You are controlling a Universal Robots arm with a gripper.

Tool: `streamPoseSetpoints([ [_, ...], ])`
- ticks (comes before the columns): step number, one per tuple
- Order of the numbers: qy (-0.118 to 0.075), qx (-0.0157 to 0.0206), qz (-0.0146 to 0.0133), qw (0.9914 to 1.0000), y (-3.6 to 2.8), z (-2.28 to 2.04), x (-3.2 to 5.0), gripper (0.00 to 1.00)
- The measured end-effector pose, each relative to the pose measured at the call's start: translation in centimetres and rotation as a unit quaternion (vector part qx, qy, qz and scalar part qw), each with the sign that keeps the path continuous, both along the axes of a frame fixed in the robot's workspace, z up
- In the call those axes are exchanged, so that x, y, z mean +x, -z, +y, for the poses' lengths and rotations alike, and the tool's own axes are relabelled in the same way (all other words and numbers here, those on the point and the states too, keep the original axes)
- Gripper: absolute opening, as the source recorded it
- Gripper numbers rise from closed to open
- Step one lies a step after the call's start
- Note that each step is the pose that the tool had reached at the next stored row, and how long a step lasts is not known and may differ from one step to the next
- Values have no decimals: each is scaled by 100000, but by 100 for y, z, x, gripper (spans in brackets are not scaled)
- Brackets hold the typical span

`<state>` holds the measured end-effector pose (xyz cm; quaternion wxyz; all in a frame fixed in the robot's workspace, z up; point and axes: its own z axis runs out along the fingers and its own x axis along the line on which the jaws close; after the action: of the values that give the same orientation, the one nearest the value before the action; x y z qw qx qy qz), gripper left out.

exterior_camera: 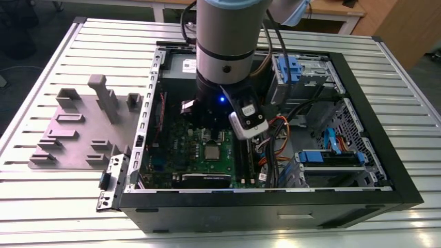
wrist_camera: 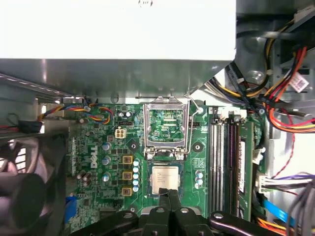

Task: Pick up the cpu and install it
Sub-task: 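Close the cpu cover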

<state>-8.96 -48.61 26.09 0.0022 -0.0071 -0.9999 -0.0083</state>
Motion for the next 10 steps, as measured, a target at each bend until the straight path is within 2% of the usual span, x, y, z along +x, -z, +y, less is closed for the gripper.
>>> streamPoseSetpoints([
  [2,0,-4,-17,100000,-34,0,0,11],
  [10,-486,1,-32,99999,-34,0,0,11],
])
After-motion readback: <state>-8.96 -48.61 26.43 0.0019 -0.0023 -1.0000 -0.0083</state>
